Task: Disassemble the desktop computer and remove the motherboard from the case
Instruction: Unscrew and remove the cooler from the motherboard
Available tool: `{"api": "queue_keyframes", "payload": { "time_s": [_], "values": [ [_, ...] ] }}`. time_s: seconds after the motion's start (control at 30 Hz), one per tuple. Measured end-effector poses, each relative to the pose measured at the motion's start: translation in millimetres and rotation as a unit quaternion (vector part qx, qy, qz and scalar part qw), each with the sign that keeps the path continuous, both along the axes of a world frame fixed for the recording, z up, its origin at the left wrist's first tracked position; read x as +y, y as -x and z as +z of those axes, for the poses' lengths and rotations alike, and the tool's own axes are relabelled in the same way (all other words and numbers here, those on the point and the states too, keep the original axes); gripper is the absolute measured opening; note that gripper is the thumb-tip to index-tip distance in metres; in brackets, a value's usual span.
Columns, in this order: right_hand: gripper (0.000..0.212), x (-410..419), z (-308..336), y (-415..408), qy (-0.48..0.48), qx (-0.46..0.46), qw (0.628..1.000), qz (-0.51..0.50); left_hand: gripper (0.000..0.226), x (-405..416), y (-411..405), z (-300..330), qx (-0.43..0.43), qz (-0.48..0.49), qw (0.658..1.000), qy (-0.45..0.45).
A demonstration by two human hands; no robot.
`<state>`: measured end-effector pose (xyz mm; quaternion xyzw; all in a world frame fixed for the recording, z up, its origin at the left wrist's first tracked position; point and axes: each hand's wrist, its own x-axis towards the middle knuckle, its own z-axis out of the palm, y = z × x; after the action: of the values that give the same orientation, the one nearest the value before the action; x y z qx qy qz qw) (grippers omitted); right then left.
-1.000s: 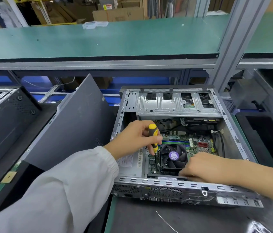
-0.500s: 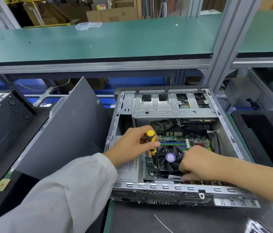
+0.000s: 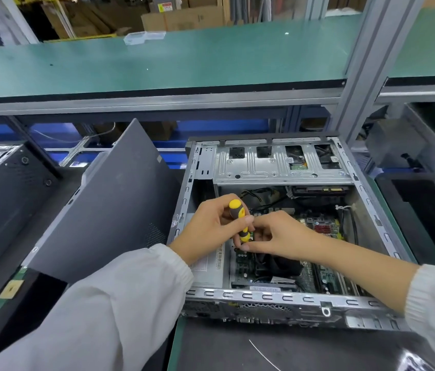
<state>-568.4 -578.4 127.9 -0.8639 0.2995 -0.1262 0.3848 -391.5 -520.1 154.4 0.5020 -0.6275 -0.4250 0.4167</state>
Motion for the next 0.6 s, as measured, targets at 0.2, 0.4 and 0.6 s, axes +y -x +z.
{"api": "queue_keyframes", "payload": {
  "time_s": [0.2, 0.4, 0.6],
  "values": [
    [0.014, 5.1, -6.3, 1.7, -0.101, -0.051, 0.994, -0.009, 0.013, -0.4, 0.5, -1.2, -0.006, -0.013, 1.000, 0.012],
    [0.004, 5.3, -9.3, 0.7, -0.119, -0.047, 0.991, -0.027, 0.013, -0.5, 0.5, -1.9, -0.024, -0.012, 0.999, 0.028],
    [0.010, 8.9, -6.5, -0.4, -0.125, -0.061, 0.990, -0.022, 0.014, -0.4, 0.2, -0.9, -0.020, -0.016, 0.999, 0.023]
  ]
}}
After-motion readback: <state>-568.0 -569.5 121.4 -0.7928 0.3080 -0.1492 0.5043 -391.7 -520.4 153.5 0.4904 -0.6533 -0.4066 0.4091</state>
